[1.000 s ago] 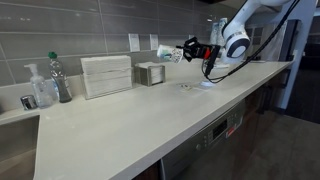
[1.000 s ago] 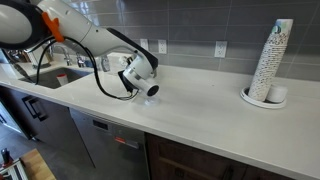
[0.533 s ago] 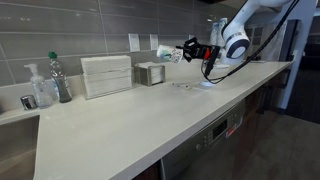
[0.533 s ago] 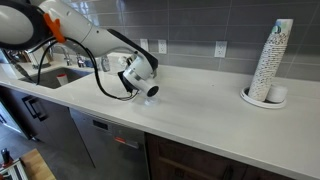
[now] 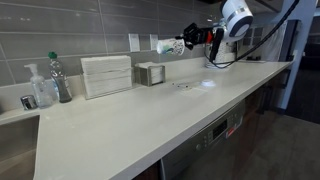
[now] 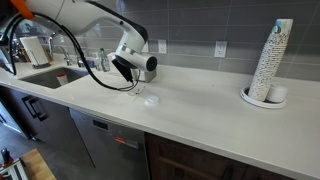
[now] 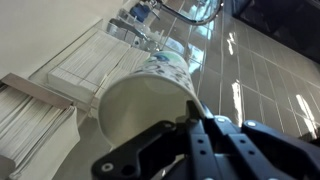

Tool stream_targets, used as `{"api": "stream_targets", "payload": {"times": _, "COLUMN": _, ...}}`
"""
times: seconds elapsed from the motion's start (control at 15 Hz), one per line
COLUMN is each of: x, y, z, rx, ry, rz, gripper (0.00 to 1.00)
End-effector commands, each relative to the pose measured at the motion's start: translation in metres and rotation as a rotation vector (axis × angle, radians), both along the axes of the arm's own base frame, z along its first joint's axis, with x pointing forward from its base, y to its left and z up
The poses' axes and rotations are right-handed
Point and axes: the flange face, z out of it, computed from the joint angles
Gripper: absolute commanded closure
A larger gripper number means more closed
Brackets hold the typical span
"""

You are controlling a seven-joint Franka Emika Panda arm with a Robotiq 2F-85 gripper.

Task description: Pour the content in the cup on the kitchen countertop

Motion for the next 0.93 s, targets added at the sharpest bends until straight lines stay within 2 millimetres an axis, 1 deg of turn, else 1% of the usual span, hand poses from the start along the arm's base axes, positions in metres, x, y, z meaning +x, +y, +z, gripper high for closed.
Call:
{"api": "stream_targets", "payload": {"times": 0.0, "x": -0.023, "y": 0.030, "z": 0.045, "rx": -0.196, "ry": -0.022, "rz": 0.020, "gripper": 0.99}}
{"api": "stream_targets", "payload": {"times": 0.2, "x": -0.031, "y": 0.053, "z": 0.076, "rx": -0.363, "ry": -0.068, "rz": 0.031, "gripper": 0.99}}
{"api": "stream_targets", "payload": {"times": 0.4, "x": -0.036, "y": 0.073, "z": 0.092, "rx": -0.530, "ry": -0.098, "rz": 0.052, "gripper": 0.99}}
{"api": "stream_targets", "payload": {"times": 0.6, "x": -0.039, "y": 0.093, "z": 0.102, "rx": -0.695, "ry": -0.123, "rz": 0.079, "gripper": 0.99}}
{"api": "stream_targets", "payload": {"times": 0.87, "x": -0.043, "y": 0.121, "z": 0.103, "rx": -0.913, "ry": -0.141, "rz": 0.131, "gripper": 0.99}}
